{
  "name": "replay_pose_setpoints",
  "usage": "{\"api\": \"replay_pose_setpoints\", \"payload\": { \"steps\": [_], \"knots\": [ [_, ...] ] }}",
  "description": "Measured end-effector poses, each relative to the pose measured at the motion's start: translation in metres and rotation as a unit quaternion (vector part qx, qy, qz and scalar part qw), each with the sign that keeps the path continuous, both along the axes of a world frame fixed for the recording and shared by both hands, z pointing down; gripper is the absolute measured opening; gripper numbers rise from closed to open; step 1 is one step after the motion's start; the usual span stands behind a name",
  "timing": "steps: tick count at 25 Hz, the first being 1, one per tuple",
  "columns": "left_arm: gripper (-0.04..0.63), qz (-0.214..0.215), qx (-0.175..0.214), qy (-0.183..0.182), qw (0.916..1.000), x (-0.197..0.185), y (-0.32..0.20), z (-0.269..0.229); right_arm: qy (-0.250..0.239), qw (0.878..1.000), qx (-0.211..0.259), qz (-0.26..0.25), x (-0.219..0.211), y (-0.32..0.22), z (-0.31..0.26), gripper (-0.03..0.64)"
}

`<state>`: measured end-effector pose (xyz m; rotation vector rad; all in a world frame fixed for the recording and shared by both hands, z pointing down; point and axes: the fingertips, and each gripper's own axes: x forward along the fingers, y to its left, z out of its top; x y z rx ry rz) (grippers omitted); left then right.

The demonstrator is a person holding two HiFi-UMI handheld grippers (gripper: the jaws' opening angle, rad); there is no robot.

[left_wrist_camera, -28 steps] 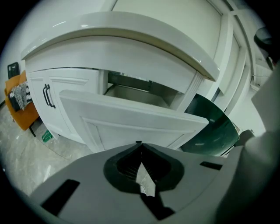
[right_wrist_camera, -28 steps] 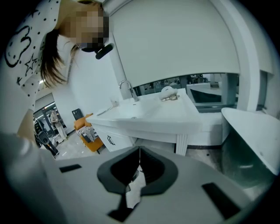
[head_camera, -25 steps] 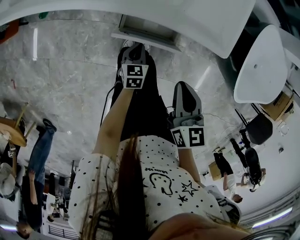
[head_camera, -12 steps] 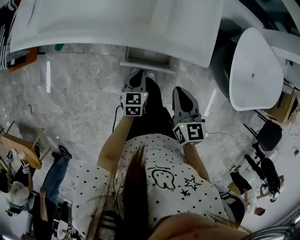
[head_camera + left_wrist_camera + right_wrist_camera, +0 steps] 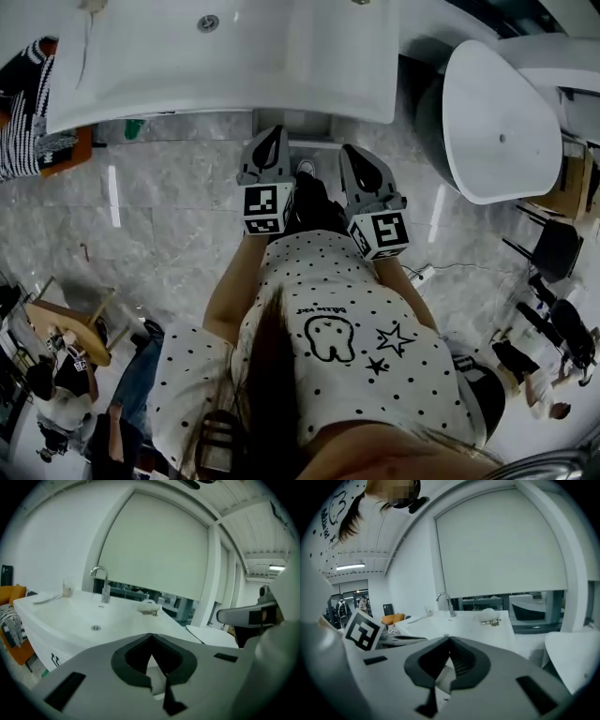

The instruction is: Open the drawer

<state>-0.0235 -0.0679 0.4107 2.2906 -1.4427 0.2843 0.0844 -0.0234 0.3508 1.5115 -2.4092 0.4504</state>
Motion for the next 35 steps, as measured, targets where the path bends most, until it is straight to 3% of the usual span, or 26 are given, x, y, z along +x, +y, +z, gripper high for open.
{"api": "replay_pose_setpoints", "payload": {
  "steps": [7, 14, 18, 23, 35],
  "knots": [
    [0.005, 0.032, 0.082, 0.010, 0.9961, 0.009, -0.015, -0.091, -0.001, 0.999, 0.045, 0.018, 0.014, -0.013, -0.040, 0.014],
    [0.005, 0.025, 0.138, 0.031, 0.9896, 0.002, -0.014, -0.149, -0.025, 0.996, 0.086, 0.004, 0.012, -0.022, -0.071, 0.015],
    [0.005, 0.031, 0.144, 0.030, 0.9887, 0.004, -0.003, -0.158, -0.012, 0.995, 0.095, -0.004, 0.009, -0.022, -0.076, 0.015],
    [0.005, 0.036, 0.112, 0.039, 0.9923, 0.011, 0.005, -0.140, 0.008, 0.996, 0.088, -0.013, 0.009, -0.023, -0.065, 0.015],
    [0.005, 0.061, 0.117, 0.031, 0.9908, 0.022, 0.004, -0.143, 0.035, 0.994, 0.096, -0.042, -0.001, -0.023, -0.065, 0.014]
  ]
}}
